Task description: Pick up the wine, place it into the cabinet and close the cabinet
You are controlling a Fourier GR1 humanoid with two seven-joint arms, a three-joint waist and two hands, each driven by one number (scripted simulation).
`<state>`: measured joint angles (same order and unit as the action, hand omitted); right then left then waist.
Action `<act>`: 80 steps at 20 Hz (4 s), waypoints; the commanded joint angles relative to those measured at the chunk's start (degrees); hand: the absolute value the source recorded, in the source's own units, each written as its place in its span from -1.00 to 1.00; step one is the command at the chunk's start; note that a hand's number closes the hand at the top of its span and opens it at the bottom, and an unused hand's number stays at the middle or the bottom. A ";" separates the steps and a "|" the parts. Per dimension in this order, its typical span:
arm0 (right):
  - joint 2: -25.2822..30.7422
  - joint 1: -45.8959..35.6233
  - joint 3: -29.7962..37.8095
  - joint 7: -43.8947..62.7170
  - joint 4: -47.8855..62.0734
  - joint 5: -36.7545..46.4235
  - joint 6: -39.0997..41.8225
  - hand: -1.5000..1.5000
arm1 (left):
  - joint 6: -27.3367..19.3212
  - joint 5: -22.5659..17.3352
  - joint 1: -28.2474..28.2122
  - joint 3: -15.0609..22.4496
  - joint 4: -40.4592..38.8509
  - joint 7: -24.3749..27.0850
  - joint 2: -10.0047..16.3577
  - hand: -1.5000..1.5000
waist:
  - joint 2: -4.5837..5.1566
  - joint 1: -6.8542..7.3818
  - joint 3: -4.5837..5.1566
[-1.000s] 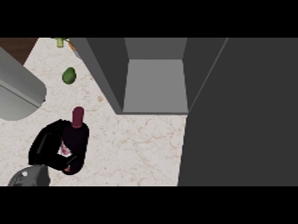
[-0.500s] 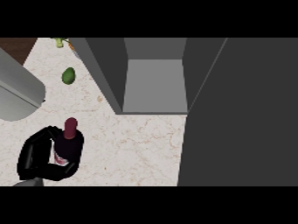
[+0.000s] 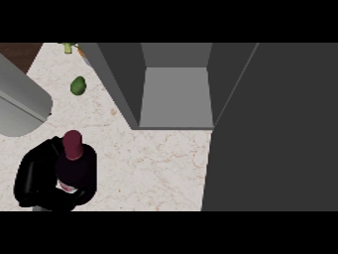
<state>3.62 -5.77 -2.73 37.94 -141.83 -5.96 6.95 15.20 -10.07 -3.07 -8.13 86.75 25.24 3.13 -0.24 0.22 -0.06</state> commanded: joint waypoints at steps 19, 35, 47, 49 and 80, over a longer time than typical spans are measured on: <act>-2.35 4.50 0.36 -0.07 -5.29 -4.97 0.92 -1.00 | -25.85 1.33 13.23 24.45 23.57 -30.87 -3.13 1.00 | 0.11 -0.80 0.02; 0.14 4.35 4.30 -0.30 -5.08 -9.04 3.98 -1.00 | -47.89 0.70 35.79 31.76 4.97 -30.09 -3.13 1.00 | 0.24 -1.10 0.04; 0.00 3.79 4.14 0.01 -5.40 -7.77 3.85 -1.00 | -56.43 -1.67 33.33 39.67 0.82 -24.20 -3.13 1.00 | 0.19 -1.00 0.06; -0.58 4.88 3.23 -2.60 -3.12 -6.43 4.79 -1.00 | -54.78 -5.12 36.50 36.15 -1.70 -23.33 -3.13 1.00 | 0.24 -0.95 0.06; 0.25 0.03 2.68 3.35 -5.60 -6.63 1.55 -1.00 | -48.76 -10.01 38.85 27.33 -25.97 -2.68 -3.12 1.00 | 0.21 -0.69 0.08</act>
<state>3.19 -4.79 -0.47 36.44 -140.97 -8.55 9.89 -34.94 -19.58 34.68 21.79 62.14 22.98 0.15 0.01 -0.62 0.00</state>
